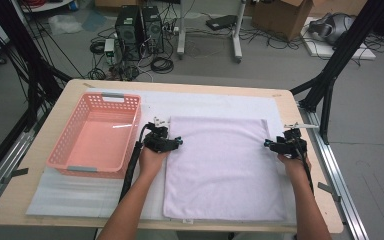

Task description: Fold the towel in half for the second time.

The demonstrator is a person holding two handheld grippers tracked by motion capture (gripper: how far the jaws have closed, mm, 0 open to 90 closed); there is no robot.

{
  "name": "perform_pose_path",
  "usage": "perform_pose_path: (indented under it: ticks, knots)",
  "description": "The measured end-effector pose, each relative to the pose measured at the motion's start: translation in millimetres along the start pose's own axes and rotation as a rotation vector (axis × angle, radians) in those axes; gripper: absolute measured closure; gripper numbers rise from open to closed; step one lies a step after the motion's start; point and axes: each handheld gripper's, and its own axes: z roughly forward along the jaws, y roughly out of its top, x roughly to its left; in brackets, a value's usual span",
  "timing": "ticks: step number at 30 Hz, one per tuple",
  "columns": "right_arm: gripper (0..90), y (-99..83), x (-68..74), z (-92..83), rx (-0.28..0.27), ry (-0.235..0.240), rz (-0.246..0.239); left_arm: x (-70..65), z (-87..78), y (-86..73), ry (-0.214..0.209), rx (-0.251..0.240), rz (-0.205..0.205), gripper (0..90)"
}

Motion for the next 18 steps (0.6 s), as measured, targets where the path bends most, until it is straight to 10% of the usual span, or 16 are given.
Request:
perform_pose_path:
  ticks: [6, 8, 18]
  knots:
    - [80.2, -0.9, 3.3, 4.3, 0.009, 0.047, 0.005, 5.8, -0.7, 0.0, -0.023, -0.007, -0.045, 70.2]
    - [83.2, -0.8, 4.6, 4.5, 0.010, 0.058, 0.011, 6.6, -0.2, 0.1, -0.060, -0.006, -0.081, 83.0]
    - [84.5, -1.3, 4.1, -25.9, -0.074, 0.102, 0.001, 10.9, -27.2, 8.6, -0.137, -0.070, -0.139, 84.9]
